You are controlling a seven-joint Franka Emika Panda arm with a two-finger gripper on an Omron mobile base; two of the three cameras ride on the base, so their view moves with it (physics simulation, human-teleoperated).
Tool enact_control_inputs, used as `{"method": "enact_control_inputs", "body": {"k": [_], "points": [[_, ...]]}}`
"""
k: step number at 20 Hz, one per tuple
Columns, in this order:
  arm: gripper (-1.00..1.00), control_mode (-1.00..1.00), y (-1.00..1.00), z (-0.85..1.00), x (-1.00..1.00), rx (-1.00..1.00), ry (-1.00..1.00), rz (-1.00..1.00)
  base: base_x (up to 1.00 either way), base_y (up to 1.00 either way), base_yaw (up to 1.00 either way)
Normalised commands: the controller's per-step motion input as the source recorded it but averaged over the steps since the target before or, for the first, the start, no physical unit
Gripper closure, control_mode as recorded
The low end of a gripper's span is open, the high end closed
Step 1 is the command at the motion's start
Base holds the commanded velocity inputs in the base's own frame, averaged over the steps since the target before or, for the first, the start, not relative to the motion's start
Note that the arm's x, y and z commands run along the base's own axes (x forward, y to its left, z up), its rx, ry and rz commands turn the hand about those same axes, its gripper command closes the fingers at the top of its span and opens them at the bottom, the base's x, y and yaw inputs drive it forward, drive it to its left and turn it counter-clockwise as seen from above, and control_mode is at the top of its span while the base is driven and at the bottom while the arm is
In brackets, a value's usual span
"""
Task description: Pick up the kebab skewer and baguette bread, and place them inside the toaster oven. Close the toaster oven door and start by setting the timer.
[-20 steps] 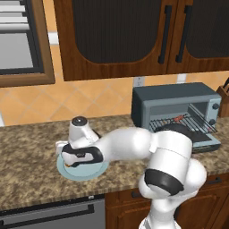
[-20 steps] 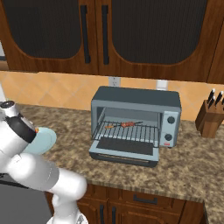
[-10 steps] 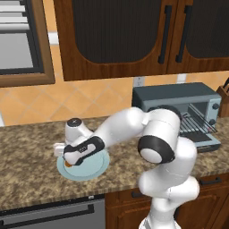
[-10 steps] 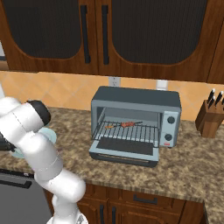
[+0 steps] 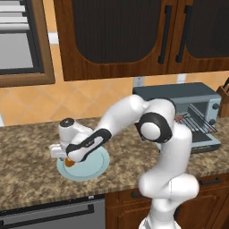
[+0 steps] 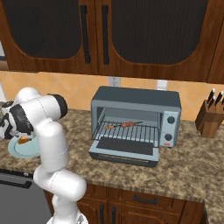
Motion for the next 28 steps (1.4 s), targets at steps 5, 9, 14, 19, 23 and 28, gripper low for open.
{"method": "enact_control_inputs", "body": {"k": [5,9,14,19,23,28], "points": [[-1.00,-1.00,0.00,-0.25,0.07,-0.01,0.09,0.00,0.00,0.00,0.00],[-1.00,-1.00,-0.07,-0.29,0.05,0.00,0.07,0.00,0.00,0.00,0.00],[1.00,-1.00,-0.39,-0.29,-0.03,0.00,0.01,0.00,0.00,0.00,0.00],[1.00,-1.00,-0.74,-0.02,-0.58,0.01,-0.01,0.00,0.00,0.00,0.00],[1.00,-1.00,-0.97,0.29,-0.81,0.09,-0.02,0.00,0.00,0.00,0.00],[1.00,-1.00,-0.98,0.93,-0.29,0.13,-0.03,0.00,0.00,0.00,0.00]]}}
